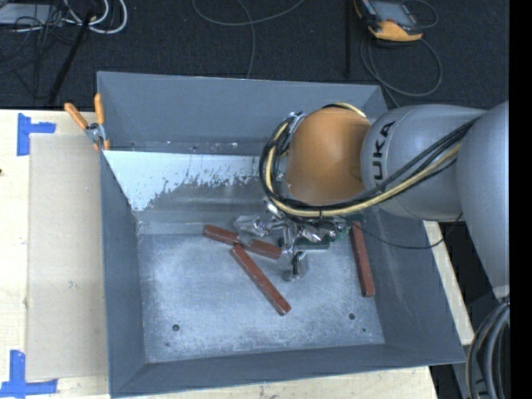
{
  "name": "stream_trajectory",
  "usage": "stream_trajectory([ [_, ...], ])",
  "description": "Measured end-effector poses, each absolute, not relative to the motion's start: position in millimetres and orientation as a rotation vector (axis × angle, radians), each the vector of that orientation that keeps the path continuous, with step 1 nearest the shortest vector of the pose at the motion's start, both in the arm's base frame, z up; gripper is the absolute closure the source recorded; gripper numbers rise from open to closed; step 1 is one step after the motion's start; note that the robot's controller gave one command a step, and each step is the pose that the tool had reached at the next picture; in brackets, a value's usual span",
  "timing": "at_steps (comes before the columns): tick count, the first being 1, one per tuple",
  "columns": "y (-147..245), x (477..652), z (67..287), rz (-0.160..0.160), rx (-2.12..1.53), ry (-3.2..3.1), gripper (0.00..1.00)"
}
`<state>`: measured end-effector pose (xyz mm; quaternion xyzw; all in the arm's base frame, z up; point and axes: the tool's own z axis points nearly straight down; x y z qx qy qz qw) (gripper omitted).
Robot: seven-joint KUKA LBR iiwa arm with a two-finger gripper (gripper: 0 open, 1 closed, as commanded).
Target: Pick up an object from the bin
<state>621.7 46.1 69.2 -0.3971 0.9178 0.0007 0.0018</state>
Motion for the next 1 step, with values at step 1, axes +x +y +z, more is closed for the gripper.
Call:
stream_trajectory([
  [1, 47.0, 623.8, 73.6, 0.002, -1.239, 2.875, 1.00],
])
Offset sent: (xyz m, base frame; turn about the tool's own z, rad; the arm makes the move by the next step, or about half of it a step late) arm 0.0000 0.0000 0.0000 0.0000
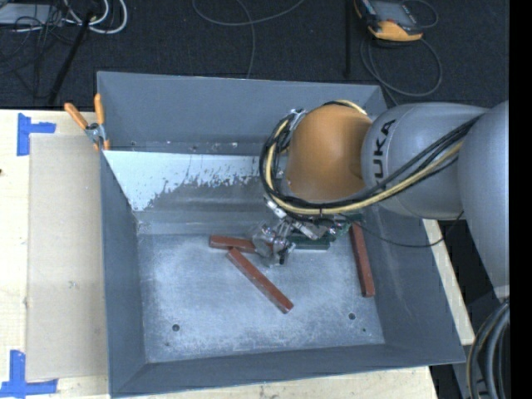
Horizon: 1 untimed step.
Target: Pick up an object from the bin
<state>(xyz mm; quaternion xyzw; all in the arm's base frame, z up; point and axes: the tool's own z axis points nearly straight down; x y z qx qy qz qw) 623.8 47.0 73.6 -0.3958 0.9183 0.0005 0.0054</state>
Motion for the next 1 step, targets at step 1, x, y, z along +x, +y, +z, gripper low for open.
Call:
stream_trajectory([
  [1, 45.4, 621.6, 70.6, 0.001, -1.240, 2.884, 0.00],
])
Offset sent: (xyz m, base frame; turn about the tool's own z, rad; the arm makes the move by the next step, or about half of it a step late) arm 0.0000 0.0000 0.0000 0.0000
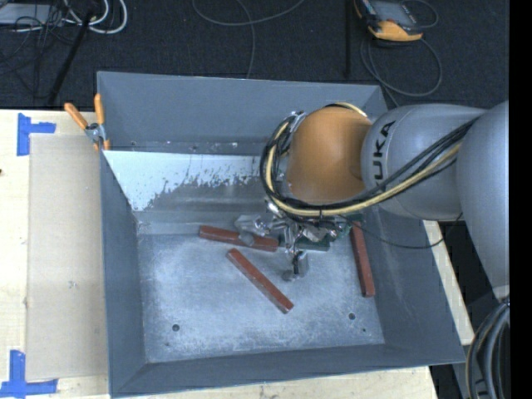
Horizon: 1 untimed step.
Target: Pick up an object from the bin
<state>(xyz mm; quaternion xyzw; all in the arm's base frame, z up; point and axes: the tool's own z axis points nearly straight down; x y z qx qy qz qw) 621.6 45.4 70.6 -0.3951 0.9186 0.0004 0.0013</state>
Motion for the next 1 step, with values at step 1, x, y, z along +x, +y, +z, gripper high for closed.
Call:
stream_trajectory([
  [1, 103.1, 613.4, 70.1, 0.003, -1.080, 2.949, 0.00],
])
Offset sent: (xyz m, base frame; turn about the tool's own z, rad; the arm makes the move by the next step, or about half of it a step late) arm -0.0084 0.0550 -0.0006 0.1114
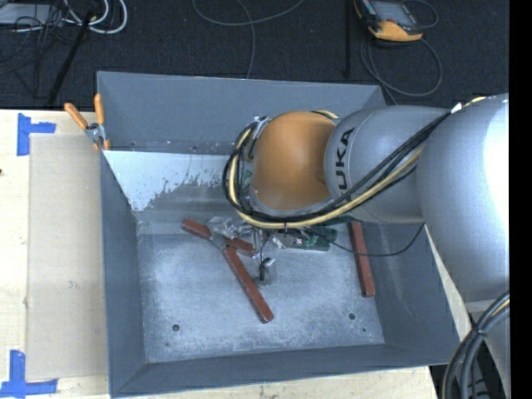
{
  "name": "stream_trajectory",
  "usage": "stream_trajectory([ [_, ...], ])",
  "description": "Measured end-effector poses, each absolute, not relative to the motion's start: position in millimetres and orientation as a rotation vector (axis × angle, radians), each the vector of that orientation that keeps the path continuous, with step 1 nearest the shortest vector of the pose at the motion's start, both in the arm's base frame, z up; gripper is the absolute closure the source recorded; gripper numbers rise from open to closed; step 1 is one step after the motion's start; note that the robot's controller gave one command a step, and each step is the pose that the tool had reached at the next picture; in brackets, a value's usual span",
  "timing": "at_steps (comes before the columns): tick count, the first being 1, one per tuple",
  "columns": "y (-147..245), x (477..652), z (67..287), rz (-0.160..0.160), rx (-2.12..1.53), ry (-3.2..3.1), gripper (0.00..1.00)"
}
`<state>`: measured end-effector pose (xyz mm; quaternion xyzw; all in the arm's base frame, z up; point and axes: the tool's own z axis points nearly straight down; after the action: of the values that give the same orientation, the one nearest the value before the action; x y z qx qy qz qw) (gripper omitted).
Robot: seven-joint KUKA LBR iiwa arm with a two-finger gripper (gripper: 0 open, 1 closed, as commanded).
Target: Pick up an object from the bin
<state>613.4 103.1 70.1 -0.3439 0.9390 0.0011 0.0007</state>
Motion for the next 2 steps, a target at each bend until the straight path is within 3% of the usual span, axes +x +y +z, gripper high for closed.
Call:
stream_trajectory([
  [1, 105.2, 618.0, 69.8, 0.002, -1.910, 2.492, 0.00],
  [2, 104.8, 617.9, 69.7, 0.004, -1.904, 2.498, 1.00],
])
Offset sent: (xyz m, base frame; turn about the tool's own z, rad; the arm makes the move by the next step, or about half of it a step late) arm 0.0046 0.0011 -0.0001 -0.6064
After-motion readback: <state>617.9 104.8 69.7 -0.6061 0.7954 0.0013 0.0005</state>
